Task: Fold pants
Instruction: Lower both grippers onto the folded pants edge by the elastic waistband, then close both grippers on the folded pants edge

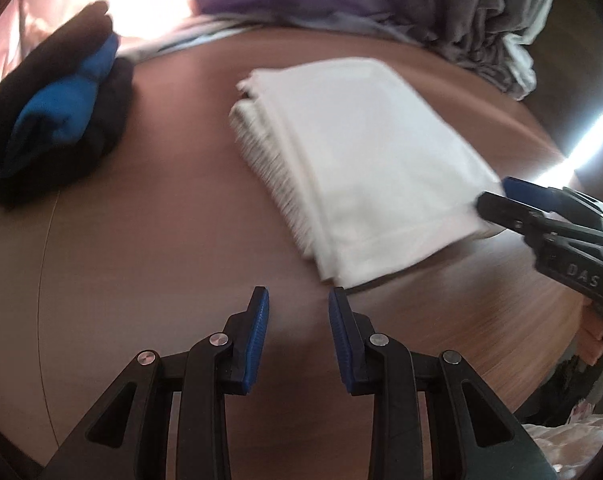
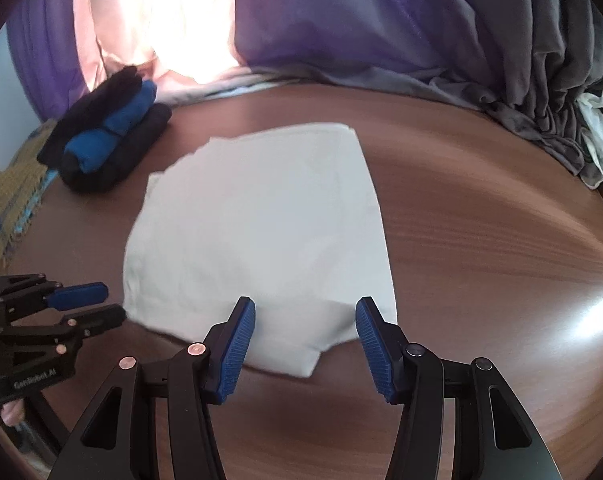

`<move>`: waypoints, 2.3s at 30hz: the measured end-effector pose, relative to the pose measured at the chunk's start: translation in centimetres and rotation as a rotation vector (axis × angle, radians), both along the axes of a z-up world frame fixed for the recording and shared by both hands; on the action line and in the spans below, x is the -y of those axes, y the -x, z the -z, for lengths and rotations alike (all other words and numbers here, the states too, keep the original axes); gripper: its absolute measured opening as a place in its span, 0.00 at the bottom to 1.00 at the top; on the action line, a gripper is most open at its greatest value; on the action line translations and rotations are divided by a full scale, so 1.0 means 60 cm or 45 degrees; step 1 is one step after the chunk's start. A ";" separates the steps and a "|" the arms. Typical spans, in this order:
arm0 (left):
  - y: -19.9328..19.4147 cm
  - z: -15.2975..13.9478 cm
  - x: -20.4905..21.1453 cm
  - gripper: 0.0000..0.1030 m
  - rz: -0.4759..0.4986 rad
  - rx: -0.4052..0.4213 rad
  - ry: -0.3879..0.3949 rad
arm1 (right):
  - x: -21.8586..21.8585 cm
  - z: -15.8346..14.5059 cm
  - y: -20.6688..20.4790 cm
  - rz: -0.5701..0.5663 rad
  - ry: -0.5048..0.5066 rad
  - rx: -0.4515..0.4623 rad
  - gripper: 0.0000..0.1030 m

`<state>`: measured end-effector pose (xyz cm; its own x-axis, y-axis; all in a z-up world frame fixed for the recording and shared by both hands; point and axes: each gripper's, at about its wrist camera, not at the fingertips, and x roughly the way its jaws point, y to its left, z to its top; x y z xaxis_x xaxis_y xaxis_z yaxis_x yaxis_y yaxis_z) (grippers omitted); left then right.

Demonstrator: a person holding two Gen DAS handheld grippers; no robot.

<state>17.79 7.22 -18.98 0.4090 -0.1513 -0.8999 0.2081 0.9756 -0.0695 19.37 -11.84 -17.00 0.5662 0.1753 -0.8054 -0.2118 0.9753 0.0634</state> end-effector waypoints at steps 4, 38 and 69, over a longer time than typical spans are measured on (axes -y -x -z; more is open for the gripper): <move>0.010 -0.023 -0.013 0.30 -0.070 0.031 0.015 | 0.008 0.006 0.011 -0.020 -0.006 -0.038 0.52; -0.142 0.010 0.001 0.52 -0.369 0.081 0.358 | 0.061 0.046 -0.183 -0.169 -0.260 -0.095 0.70; -0.140 -0.002 0.020 0.31 -0.337 0.152 0.291 | 0.104 0.053 -0.211 0.010 -0.470 -0.161 0.13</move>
